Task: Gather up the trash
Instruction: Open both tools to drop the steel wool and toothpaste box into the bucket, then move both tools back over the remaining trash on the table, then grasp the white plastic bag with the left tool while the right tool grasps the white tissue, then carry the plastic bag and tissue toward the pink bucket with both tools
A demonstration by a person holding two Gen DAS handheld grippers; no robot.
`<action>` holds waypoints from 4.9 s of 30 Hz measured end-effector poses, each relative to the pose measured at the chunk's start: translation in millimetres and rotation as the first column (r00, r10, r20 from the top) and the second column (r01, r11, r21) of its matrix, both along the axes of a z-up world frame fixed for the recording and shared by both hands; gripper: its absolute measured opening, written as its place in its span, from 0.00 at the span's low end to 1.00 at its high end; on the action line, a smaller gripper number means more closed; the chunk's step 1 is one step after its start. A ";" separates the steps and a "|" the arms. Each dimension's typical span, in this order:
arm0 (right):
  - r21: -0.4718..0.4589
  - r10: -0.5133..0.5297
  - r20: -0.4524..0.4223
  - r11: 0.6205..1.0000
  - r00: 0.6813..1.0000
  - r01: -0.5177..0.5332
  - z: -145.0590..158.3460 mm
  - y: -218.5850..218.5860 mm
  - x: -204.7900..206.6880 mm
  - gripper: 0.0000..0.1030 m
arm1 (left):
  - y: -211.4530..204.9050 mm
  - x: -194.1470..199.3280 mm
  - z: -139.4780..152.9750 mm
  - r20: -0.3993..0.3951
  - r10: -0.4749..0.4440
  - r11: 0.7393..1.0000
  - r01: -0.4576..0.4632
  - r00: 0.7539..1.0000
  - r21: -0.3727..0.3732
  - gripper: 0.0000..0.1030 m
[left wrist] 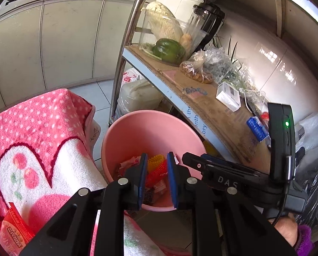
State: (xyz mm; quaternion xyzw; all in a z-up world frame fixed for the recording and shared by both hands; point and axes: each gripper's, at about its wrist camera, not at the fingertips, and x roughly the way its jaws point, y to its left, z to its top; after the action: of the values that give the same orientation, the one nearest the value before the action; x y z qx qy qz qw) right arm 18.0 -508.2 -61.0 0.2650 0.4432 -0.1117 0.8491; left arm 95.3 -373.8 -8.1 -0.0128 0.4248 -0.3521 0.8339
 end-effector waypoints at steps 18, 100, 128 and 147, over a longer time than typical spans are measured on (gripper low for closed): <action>-0.053 0.086 0.095 0.995 0.992 -0.081 44.3 35.8 -29.8 0.45 | 44.5 -37.7 46.3 0.126 0.040 0.998 -0.046 0.991 0.044 0.17; -0.155 0.868 -0.090 0.473 0.489 -0.868 32.2 424.0 43.3 0.03 | 429.6 -76.9 30.0 0.070 0.612 0.791 -0.611 0.788 -0.040 0.01; -0.020 0.615 0.359 0.757 0.702 -0.653 150.3 272.4 -0.8 0.02 | 343.8 -114.4 94.3 0.219 0.464 0.884 -0.463 0.858 -0.061 0.01; 0.008 0.286 0.338 0.952 0.897 -0.306 106.9 88.8 -26.4 0.02 | 154.9 -70.5 91.7 0.223 0.156 0.988 -0.155 0.962 -0.019 0.01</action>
State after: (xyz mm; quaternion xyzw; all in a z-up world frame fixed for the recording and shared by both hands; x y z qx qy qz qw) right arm -8.3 -419.5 46.0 0.2352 0.3315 0.0784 0.9103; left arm 24.8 -219.0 83.6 -0.0069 0.3259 -0.2850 0.9014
